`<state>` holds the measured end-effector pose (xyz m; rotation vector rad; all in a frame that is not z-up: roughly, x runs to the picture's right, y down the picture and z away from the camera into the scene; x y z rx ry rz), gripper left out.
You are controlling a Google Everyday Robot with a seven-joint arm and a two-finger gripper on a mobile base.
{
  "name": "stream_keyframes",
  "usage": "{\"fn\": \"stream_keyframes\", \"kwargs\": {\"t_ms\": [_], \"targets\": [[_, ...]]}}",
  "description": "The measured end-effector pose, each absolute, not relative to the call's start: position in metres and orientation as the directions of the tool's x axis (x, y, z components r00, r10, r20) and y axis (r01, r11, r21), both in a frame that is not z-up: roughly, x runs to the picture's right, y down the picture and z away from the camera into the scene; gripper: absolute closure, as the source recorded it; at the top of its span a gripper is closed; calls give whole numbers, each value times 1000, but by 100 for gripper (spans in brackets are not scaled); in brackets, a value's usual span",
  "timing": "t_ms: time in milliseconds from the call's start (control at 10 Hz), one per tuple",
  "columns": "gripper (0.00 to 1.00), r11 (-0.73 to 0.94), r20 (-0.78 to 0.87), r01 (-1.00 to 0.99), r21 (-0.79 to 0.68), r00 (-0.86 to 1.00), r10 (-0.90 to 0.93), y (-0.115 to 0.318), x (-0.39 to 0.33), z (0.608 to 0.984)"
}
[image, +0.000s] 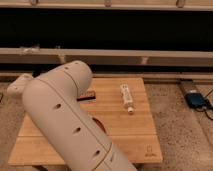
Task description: Wipe the white sponge on the table
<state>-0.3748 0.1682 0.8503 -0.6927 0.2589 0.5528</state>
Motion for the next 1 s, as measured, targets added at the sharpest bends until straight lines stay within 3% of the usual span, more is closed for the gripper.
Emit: {"fn": "stream_keyframes", "kwargs": {"t_ms": [600, 1000], "targets": [[86, 672, -362, -482, -562, 874, 324, 201, -384, 820], [86, 687, -389, -468, -556, 877, 282, 218, -356, 819]]}}
